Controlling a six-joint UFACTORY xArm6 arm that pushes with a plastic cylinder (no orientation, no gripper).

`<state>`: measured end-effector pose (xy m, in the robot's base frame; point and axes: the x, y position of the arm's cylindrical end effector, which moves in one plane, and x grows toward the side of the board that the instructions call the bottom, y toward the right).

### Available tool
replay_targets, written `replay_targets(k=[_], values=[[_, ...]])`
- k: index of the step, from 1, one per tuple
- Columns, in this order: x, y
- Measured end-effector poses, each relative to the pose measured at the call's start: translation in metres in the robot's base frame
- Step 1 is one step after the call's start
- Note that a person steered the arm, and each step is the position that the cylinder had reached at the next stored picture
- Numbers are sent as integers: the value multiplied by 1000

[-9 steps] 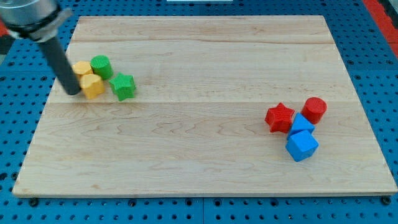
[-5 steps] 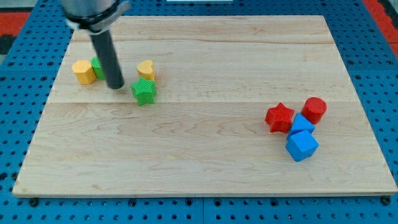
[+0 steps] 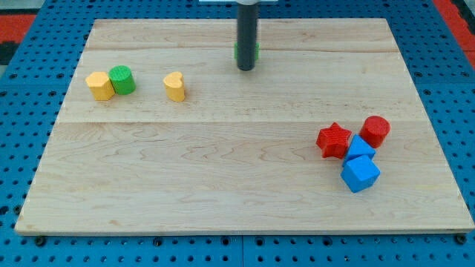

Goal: Move the green star to the top right of the board

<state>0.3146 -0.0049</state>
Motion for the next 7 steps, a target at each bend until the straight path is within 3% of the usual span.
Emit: replay_targets(k=[1, 2, 3, 4, 5, 6, 7], values=[[-26, 24], [-25, -33], [-35, 0], [-52, 115], [-25, 71], [-59, 18], [-75, 96]])
